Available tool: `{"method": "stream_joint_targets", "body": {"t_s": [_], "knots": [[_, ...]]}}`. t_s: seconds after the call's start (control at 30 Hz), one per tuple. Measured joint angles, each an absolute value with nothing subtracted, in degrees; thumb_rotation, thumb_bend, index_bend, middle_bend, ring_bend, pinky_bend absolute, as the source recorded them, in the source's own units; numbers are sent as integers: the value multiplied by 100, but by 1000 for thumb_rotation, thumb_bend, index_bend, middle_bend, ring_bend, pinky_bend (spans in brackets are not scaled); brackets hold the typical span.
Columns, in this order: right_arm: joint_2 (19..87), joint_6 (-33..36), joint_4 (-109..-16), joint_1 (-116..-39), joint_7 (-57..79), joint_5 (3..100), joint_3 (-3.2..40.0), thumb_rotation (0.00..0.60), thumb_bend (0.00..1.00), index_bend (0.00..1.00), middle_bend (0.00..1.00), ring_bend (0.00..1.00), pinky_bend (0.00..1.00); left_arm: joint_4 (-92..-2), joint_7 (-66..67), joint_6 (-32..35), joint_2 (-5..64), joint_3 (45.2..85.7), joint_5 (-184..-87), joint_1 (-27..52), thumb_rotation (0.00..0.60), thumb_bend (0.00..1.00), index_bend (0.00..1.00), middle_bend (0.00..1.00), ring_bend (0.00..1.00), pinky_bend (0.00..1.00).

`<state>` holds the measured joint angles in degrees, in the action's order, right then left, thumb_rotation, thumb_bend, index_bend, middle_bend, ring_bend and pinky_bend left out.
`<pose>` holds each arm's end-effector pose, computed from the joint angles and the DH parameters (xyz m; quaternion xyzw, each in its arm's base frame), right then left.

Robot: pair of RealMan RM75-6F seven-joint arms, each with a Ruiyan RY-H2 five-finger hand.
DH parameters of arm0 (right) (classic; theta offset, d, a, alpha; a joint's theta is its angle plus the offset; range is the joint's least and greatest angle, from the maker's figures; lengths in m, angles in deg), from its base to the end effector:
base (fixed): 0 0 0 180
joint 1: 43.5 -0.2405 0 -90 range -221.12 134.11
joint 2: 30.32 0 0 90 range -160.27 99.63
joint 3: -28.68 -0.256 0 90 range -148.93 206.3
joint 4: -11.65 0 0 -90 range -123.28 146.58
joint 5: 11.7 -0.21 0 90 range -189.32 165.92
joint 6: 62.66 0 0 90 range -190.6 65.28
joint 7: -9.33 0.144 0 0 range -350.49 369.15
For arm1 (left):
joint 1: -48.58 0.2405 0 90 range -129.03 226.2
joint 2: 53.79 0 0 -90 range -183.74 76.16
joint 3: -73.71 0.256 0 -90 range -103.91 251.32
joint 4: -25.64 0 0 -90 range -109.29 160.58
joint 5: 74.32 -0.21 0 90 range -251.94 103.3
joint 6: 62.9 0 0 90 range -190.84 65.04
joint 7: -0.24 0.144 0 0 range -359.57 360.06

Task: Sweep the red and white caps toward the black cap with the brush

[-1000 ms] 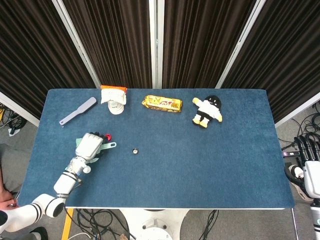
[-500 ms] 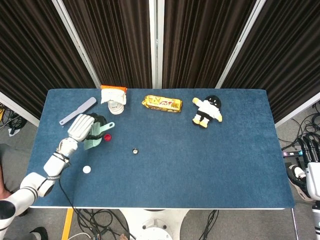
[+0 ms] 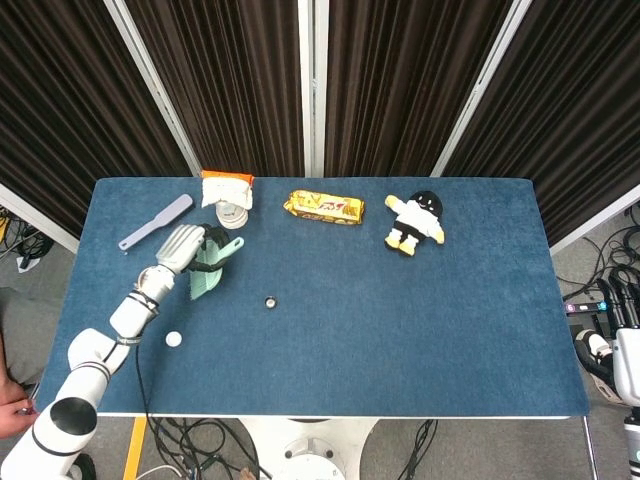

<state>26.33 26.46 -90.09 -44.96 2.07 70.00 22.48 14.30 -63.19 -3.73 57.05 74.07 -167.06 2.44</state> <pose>-0.2979 -0.1722 0.2055 0.5563 -0.3554 0.3682 0.6547 -0.2411 0.4285 -0.0074 -0.6636 -0.4648 -0.4836 0.3314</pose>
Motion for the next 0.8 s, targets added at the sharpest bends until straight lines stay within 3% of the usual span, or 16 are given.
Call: {"method": "stream_joint_targets", "body": {"t_s": [0.4,0.8], "knots": [[2606,2705,-9348,-4458,-157,6955,2252,600,188,0,61,0,0,1560,-7128,-487,5956,7631,-16828,31,600,500,550,637,463,535],[2612,2734,-9228,-4404,40,6977,2268,600,194,0,61,0,0,1349,-7514,21,6476,7791,-17026,-486,600,498,551,637,463,531]]}}
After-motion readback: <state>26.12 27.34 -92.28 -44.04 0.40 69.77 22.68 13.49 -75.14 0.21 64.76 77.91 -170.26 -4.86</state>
